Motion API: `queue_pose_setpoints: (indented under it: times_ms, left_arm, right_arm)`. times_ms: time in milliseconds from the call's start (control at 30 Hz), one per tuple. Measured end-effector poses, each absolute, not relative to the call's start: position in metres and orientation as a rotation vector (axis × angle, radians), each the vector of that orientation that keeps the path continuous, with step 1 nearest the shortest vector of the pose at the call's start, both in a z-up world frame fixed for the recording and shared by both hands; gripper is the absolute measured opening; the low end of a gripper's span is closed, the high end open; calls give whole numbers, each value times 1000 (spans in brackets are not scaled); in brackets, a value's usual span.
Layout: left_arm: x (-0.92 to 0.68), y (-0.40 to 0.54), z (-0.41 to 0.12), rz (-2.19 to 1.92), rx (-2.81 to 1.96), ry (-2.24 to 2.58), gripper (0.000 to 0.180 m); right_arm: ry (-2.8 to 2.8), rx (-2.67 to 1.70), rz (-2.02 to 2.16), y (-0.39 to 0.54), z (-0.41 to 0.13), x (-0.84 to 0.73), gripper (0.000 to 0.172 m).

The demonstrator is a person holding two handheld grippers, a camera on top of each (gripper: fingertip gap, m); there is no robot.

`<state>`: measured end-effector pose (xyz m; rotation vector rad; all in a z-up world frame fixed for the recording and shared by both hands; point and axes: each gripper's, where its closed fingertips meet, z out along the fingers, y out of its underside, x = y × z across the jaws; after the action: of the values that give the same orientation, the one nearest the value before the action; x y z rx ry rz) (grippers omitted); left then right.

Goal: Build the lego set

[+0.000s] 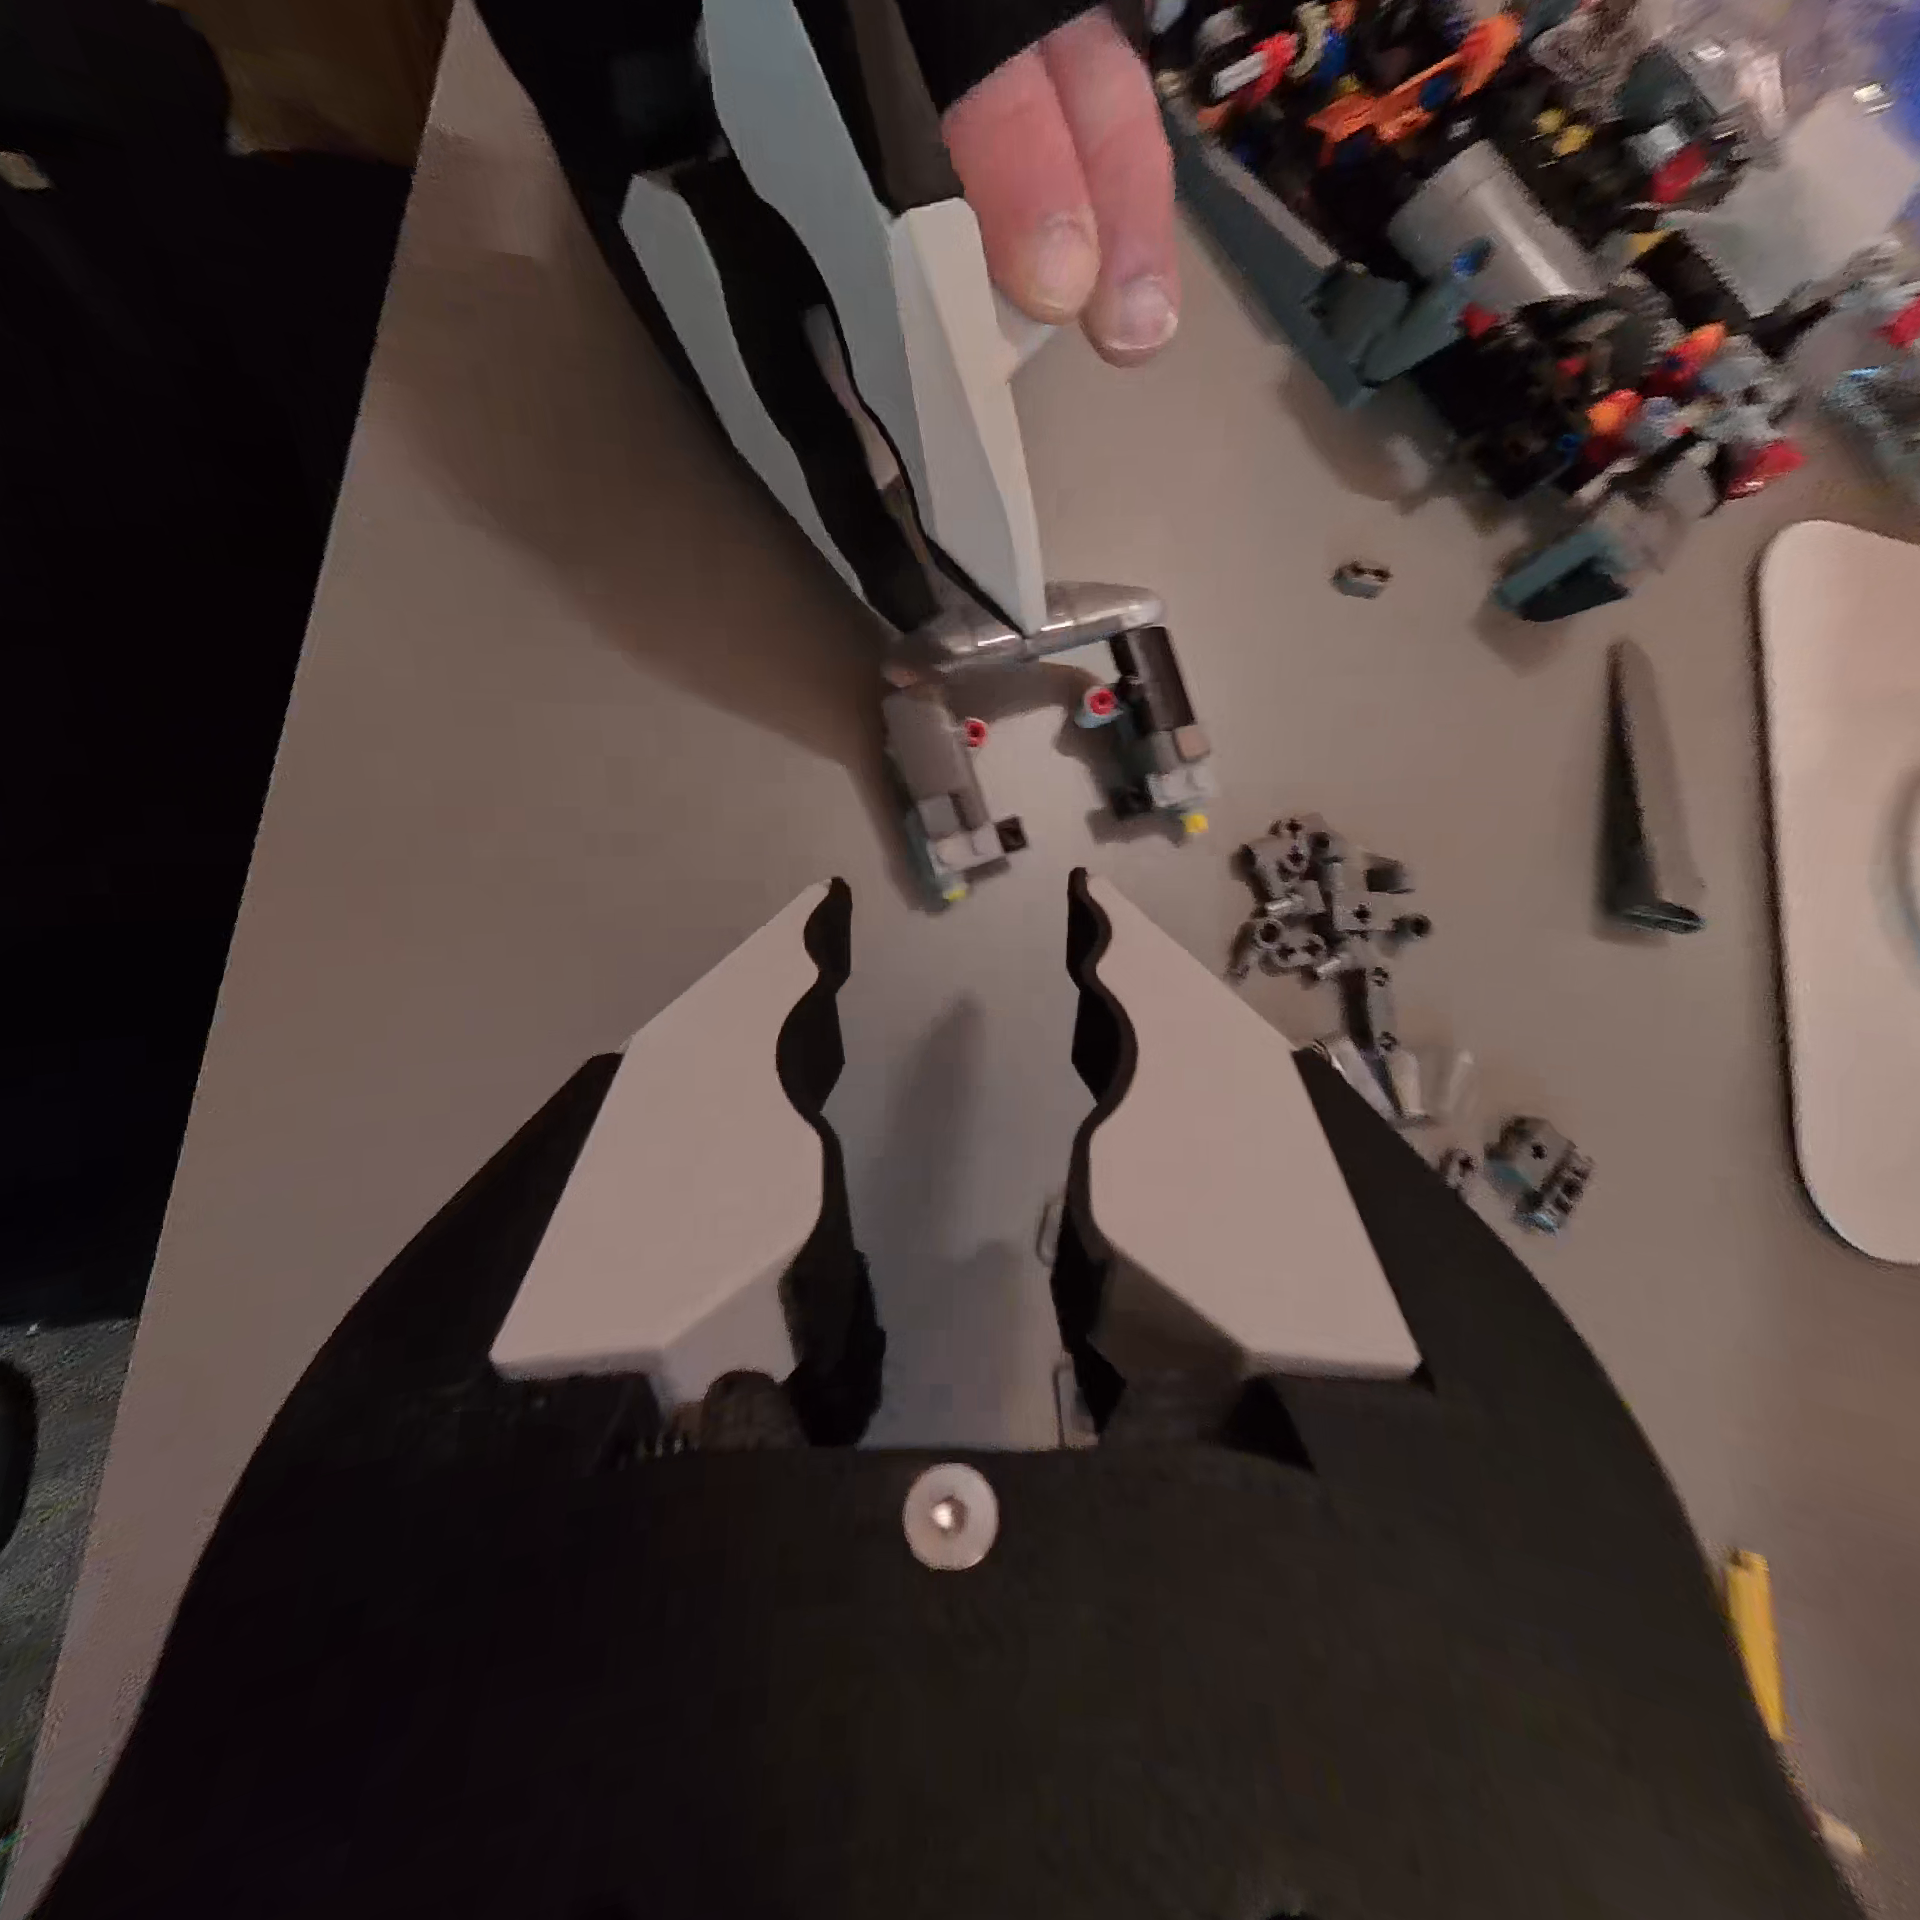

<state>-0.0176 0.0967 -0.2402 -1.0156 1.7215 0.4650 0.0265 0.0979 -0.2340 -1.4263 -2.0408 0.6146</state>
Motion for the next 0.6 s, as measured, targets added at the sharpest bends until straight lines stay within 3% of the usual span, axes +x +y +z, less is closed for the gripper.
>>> queue_pose_setpoints:
  times_ms: [67, 333, 467, 600]
  left_arm:
    - [-25, 99, -240, 441, -1088, 1704, 33]
    - [-54, 105, -244, 302, -1357, 1638, 36]
    - [-58, 105, -243, 245, -1431, 1587, 36]
    - [-59, 96, -235, 121, -1484, 1533, 35]
  right_arm:
    - [-2003, -1427, 587, 103, -230, 29, 43]
    - [-2052, -1418, 529, 112, -242, -1, 87]
    - [-2080, -1446, 533, 114, -252, -21, 90]
    - [-2073, -1531, 597, 118, -260, -28, 80]
